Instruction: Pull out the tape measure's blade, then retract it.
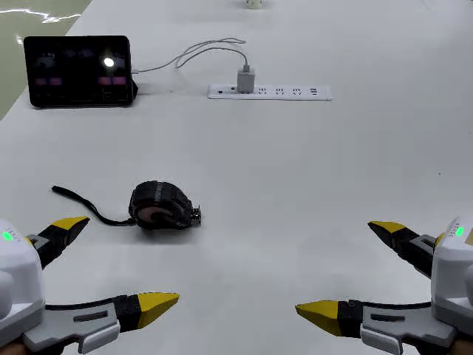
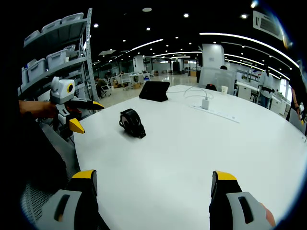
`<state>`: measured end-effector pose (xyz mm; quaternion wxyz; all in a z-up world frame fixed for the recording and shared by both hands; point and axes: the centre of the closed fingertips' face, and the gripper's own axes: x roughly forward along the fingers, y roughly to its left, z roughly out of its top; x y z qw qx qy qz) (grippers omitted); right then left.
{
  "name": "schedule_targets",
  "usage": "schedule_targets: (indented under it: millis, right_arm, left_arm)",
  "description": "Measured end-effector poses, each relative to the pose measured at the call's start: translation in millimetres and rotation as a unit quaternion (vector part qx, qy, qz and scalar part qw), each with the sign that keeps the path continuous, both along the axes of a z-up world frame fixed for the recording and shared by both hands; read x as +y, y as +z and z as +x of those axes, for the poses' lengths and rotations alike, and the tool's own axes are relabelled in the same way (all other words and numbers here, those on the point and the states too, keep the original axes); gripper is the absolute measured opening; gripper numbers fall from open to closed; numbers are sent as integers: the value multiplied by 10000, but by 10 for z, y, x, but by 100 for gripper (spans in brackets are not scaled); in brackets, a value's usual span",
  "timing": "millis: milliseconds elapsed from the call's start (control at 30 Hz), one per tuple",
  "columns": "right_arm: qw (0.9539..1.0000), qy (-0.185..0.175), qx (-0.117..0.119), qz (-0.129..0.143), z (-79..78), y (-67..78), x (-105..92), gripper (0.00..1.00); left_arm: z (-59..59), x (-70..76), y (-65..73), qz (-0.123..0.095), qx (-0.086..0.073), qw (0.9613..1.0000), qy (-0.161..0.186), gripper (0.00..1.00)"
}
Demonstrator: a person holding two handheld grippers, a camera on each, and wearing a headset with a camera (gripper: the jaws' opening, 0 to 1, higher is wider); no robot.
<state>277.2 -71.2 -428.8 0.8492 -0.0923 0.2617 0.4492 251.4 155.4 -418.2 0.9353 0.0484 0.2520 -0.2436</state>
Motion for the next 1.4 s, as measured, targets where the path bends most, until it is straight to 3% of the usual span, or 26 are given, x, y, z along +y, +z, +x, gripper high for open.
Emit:
schedule_targets:
  millis: [933,1400]
  right_arm:
    - [10000,78,41,-35,-9,-4,2,99]
    - [9998,172,39,-49,60,3,20,99]
  left_arm:
    - [13,1,-9,44,32,9999,-89,99]
    - [40,25,-23,80,77,9998,-143,99]
